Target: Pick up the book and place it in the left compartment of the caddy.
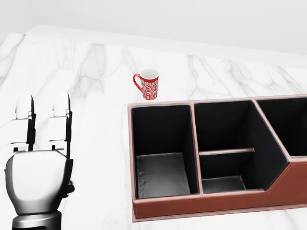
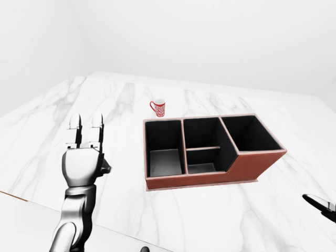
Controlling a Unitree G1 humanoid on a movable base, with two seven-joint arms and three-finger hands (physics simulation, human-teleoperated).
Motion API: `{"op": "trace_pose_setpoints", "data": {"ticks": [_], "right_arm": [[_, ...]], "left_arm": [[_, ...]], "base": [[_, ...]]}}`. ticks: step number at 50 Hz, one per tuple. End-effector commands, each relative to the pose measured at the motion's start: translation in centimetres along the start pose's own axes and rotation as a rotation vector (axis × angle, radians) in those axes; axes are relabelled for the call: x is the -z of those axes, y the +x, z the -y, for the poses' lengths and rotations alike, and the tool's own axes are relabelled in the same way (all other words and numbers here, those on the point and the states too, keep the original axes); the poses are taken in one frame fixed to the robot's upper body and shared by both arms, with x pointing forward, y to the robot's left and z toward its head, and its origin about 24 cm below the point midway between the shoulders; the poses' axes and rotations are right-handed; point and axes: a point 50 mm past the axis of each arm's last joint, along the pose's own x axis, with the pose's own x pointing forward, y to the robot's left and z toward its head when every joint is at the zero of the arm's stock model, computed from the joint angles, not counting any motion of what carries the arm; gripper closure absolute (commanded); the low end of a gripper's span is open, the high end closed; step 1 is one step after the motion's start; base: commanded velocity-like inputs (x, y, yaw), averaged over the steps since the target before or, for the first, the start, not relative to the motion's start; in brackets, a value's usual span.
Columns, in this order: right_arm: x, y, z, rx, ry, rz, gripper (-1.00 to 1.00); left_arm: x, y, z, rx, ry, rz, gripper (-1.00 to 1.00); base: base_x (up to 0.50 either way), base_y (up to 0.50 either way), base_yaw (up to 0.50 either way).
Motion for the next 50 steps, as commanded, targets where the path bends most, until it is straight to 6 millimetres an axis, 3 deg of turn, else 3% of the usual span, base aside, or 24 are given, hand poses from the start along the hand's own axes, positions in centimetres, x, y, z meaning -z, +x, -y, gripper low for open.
{"op": "trace_pose_setpoints", "data": {"ticks": [1, 15, 19, 50], "right_arm": [[0.1, -0.1, -0.1, -0.017, -0.011, 0.002, -1.0], [0.3, -0.1, -0.2, -0.028, -0.015, -0.002, -1.0], [0.4, -0.1, -0.2, -0.031, -0.017, -0.002, -1.0], [0.3, -0.2, -0.3, -0.038, -0.032, 0.002, -1.0]], "left_arm": [[0.6, -0.1, 0.4, 0.052, 0.008, -0.018, -1.0], [1.8, 0.5, 2.6, 0.15, 0.028, -0.042, -1.0], [2.5, 0.4, 4.1, 0.189, 0.028, -0.061, -1.0], [4.8, 0.2, 7.2, 0.26, 0.057, -0.102, -1.0]], "base": [[0.0, 0.0, 0.0], [0.0, 0.0, 0.0], [0.0, 0.0, 0.0], [0.0, 0.0, 0.0]]}}
